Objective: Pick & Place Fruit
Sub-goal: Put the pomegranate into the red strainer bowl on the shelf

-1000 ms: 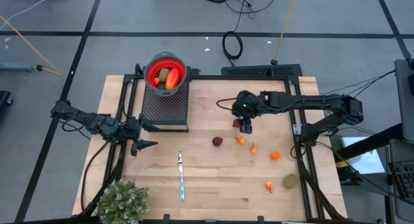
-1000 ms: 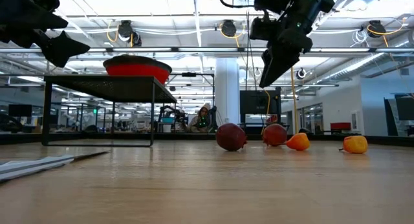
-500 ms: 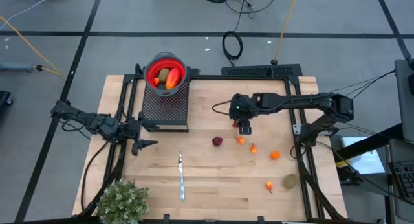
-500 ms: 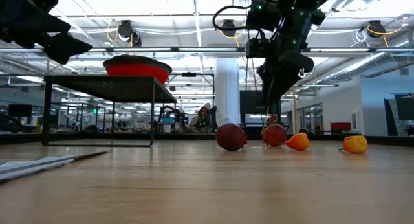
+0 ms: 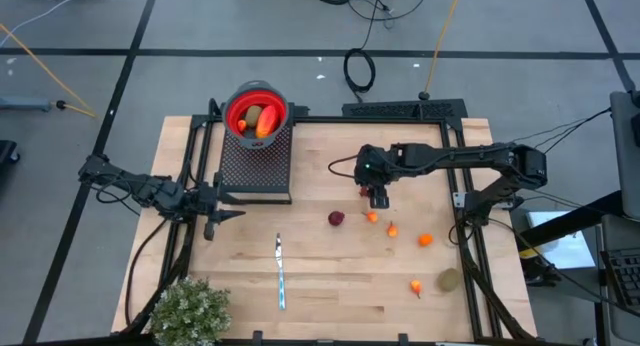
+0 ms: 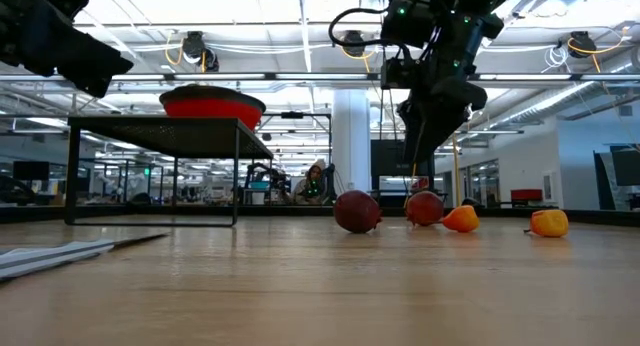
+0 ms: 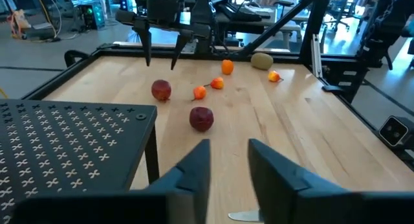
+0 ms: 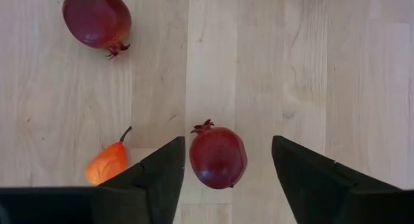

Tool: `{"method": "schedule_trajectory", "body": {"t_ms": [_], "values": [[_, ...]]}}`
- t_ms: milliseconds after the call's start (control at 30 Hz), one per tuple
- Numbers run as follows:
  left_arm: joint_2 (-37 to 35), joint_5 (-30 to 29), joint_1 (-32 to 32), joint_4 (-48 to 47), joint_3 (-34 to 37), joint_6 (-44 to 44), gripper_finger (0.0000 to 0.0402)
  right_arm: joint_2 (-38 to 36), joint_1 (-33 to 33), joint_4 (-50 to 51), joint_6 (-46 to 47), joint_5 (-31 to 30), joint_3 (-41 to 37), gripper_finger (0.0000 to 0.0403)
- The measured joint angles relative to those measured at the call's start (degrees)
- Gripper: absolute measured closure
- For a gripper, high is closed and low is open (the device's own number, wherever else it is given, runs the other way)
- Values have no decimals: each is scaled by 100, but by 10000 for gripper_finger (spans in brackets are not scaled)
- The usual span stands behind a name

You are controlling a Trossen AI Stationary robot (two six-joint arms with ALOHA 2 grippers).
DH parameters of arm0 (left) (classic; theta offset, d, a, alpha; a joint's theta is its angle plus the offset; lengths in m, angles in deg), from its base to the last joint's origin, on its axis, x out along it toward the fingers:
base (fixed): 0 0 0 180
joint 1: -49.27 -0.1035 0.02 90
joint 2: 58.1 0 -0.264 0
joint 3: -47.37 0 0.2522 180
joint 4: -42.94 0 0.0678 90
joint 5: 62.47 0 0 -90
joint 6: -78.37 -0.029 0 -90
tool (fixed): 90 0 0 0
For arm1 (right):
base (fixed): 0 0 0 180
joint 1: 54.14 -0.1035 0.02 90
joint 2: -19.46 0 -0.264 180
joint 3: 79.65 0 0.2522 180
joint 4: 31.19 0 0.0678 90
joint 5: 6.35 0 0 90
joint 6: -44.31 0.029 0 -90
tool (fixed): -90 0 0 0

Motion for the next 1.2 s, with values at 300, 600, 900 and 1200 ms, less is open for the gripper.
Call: {"method": "schedule_trajectory", "body": {"t_ms": [300, 600, 900, 1200], "values": [[0, 44, 0, -13, 0, 0, 396, 75, -28, -250, -1, -7, -332, 114], [0, 44, 0, -13, 0, 2, 400, 76, -53, -587, -271, -19, -783, 105], [0, 42, 0, -9, 0, 4, 386, 74, -35, -1025, -627, -52, -1249, 105], [0, 39, 0, -4, 0, 61, 393, 74, 1, -1823, -614, -37, -1697, 105]]}}
